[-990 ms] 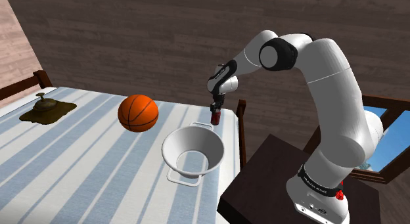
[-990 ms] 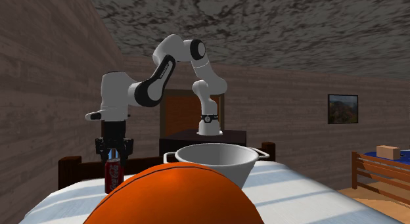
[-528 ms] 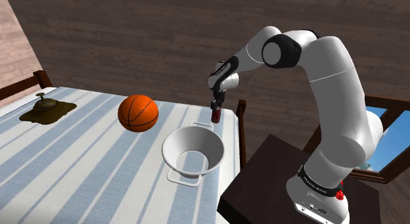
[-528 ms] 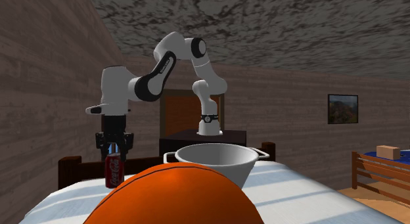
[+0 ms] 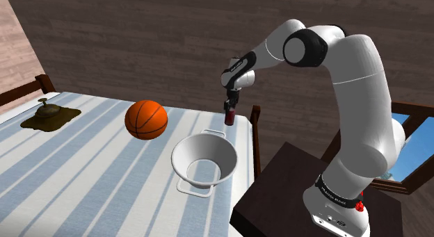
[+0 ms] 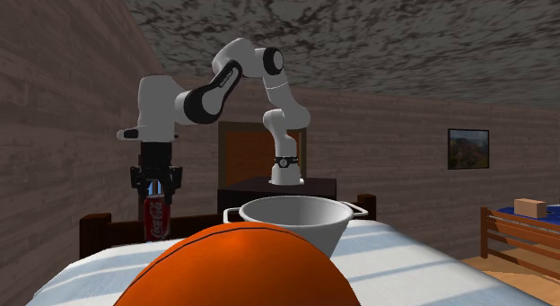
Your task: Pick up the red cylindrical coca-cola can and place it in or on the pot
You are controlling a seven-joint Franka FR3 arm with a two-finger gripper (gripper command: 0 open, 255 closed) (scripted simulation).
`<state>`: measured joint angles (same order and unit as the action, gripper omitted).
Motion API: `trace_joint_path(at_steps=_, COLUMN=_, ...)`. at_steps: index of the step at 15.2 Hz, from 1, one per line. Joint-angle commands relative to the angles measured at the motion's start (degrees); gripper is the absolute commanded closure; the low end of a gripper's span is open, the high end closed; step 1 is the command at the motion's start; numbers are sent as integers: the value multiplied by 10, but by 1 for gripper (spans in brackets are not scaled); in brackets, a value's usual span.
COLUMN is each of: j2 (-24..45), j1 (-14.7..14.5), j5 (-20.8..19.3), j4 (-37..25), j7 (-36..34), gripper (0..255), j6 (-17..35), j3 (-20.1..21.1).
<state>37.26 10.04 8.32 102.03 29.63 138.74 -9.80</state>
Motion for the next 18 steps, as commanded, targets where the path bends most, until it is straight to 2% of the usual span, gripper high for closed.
trace_joint_path(at_steps=1, j2=-12, j1=-2, j5=-2, j4=1, j7=-2, gripper=255, j6=-11, j3=-2)
trace_joint_path(at_steps=18, j2=-96, j1=-12, j5=-22, j4=-9, j7=-14, gripper=255, j6=-104, j3=-16)
